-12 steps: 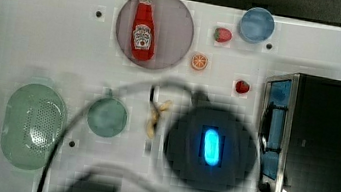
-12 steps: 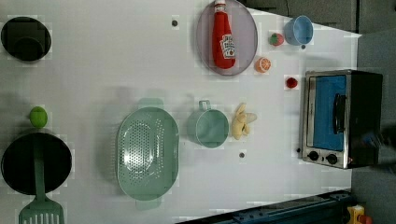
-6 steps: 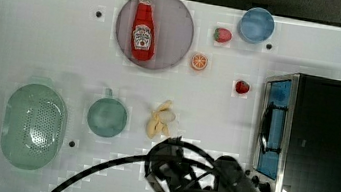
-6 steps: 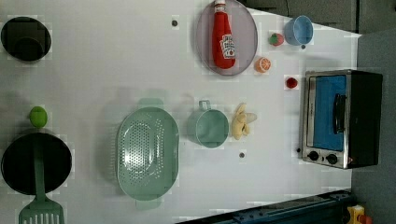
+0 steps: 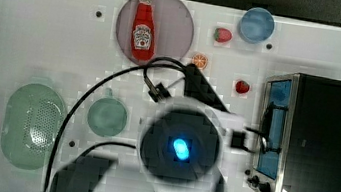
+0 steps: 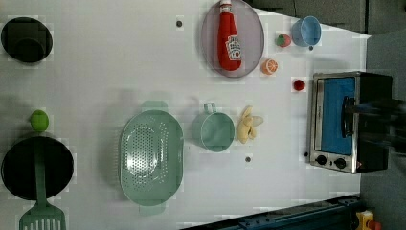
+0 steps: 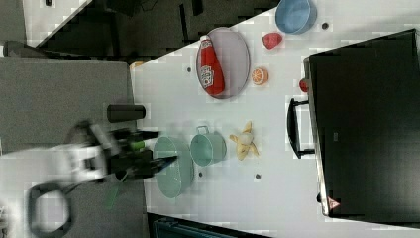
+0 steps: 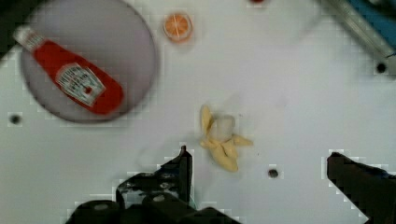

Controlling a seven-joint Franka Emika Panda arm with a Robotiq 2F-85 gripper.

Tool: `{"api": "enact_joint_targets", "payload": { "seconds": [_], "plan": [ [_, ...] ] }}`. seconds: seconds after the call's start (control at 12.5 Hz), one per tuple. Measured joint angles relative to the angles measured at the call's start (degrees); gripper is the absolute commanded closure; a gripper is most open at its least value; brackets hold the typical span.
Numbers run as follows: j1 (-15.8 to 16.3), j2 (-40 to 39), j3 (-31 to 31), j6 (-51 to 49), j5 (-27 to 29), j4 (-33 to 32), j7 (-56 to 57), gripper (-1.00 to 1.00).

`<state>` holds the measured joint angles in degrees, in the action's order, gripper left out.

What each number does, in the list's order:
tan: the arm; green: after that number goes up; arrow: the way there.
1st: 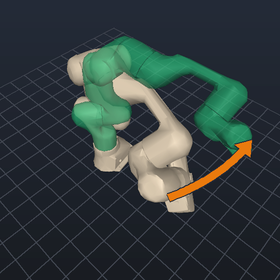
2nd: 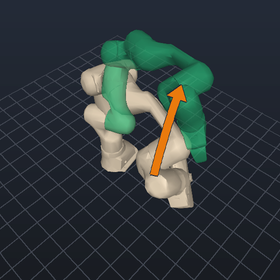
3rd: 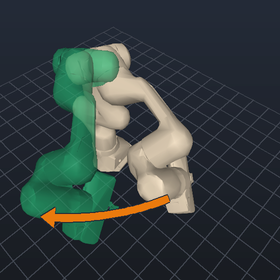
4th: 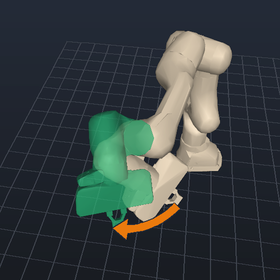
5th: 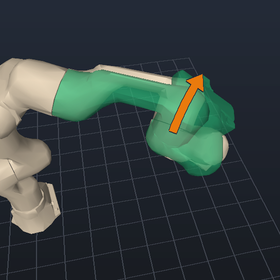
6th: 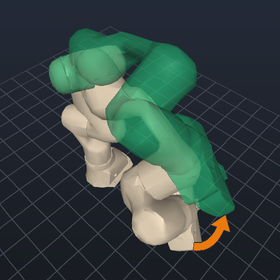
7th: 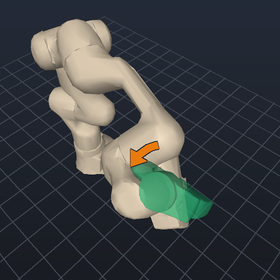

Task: Pick banana from table and place on oven.

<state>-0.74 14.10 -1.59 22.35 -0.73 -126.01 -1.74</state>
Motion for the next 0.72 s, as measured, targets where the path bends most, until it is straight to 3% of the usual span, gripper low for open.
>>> {"api": "enact_joint_targets", "payload": {
  "seconds": [0.4,0.72],
  "plan": [
    [0.56,-16.47,1.25,14.41,1.31,-9.06,0.00,-1.00],
    [0.56,-21.51,0.03,24.79,-0.54,-11.97,0.00,-1.00]
  ]
}}
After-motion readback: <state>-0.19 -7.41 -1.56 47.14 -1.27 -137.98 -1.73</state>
